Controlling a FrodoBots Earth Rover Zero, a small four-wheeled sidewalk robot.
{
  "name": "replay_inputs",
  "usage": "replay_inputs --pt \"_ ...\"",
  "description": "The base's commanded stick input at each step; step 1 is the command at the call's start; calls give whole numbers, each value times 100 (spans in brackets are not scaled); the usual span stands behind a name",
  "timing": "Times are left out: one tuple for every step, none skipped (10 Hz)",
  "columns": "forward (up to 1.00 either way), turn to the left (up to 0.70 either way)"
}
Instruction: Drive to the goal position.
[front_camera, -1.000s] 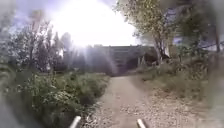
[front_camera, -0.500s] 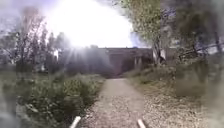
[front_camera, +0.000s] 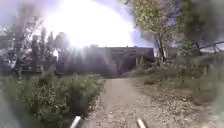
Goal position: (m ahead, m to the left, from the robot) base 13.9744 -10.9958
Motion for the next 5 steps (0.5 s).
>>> replay_inputs --pt "100 0" --pt "100 0" --pt "100 0" --pt "100 -7" --pt "100 -40"
